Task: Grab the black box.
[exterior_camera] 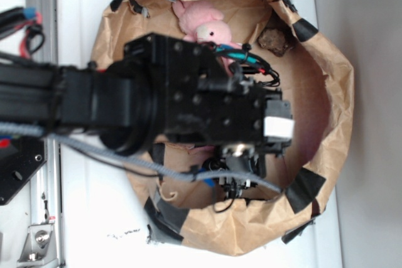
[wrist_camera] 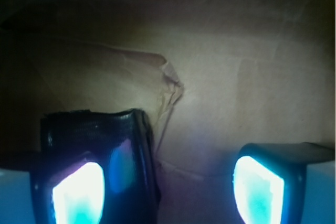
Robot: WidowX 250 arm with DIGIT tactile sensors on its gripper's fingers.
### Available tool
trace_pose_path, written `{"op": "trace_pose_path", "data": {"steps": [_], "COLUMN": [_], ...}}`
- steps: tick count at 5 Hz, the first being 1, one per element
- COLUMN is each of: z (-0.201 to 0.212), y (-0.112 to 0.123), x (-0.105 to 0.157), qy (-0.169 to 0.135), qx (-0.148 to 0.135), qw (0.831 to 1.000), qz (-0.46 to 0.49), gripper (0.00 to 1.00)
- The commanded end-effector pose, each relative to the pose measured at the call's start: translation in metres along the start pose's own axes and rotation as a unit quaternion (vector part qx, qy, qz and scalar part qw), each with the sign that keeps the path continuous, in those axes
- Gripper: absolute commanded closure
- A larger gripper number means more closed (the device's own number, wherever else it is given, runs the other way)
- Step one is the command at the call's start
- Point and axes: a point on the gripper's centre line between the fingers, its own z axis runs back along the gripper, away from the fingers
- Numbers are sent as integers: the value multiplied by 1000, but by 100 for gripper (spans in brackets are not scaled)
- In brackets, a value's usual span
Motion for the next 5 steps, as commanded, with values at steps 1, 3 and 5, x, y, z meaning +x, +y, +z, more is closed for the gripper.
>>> {"op": "trace_pose_path", "data": {"steps": [1, 3, 5], "z": [-28, -22, -21], "y": [-26, -26, -25], "x": [-17, -26, -30], "qy": [32, 111, 127], "qx": [1, -39, -40], "qw": [998, 989, 985], "qz": [-52, -89, -105], "gripper": [0, 0, 0]}}
